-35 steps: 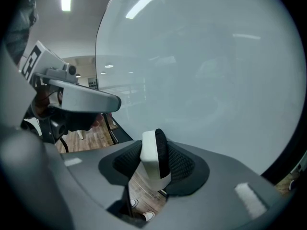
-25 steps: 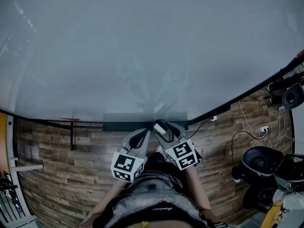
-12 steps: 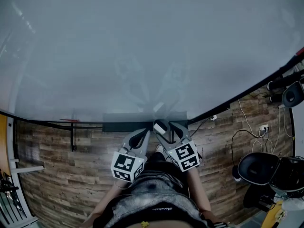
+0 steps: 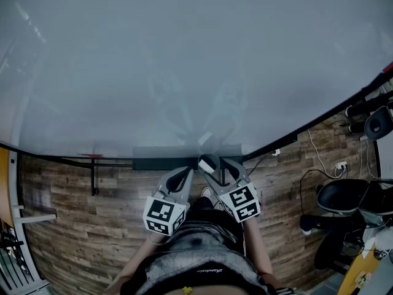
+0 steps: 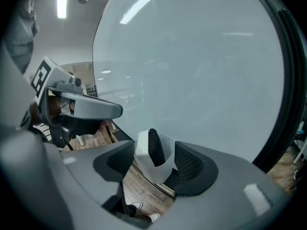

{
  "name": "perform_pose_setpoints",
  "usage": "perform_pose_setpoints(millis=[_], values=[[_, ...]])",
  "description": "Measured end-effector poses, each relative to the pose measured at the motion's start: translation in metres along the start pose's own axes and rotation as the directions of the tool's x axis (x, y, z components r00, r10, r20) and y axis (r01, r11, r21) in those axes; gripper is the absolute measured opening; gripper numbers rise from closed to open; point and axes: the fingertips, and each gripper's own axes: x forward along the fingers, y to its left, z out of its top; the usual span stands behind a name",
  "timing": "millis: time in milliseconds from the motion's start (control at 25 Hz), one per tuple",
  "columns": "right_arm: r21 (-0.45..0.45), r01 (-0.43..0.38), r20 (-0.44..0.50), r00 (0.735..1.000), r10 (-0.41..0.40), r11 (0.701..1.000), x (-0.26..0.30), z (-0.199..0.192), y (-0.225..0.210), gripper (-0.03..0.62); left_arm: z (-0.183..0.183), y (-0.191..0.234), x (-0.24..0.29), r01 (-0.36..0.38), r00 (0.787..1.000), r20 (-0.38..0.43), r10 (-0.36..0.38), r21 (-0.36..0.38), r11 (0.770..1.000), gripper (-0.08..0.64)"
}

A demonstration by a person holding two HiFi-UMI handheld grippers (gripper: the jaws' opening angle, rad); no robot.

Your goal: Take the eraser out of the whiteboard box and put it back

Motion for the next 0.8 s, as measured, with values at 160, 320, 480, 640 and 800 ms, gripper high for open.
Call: perform_pose_setpoints(millis=[160, 320, 480, 640, 800], values=[[-0.002, -0.021, 0.009, 1.000, 0.021, 1.000, -0.004, 0.003, 0.005, 0.267, -0.002, 0.000, 0.000, -0.007, 1.000, 0.001, 0.007, 0.005, 1.000, 0.000], [-0.016, -0.036, 0.010, 0.999, 0.036, 0.999, -0.007, 0.008, 0.010, 0.244, 0.000, -0.001, -0.001, -0.010, 1.000, 0.002, 0.010, 0.027, 1.000, 0.000], [-0.025, -0.047, 0.014, 0.999, 0.047, 0.999, -0.010, 0.011, 0.012, 0.190, 0.000, -0.002, 0.001, -0.008, 1.000, 0.001, 0.008, 0.028, 1.000, 0.000], [-0.029, -0.050, 0.019, 0.999, 0.050, 0.998, -0.012, 0.014, 0.014, 0.142, -0.002, -0.003, 0.002, -0.007, 1.000, -0.006, 0.007, 0.032, 0.999, 0.000], [-0.027, -0.052, 0.030, 0.998, 0.053, 0.998, -0.012, 0.016, 0.015, 0.075, -0.002, -0.004, 0.003, -0.008, 1.000, -0.006, 0.008, 0.036, 0.999, 0.000]])
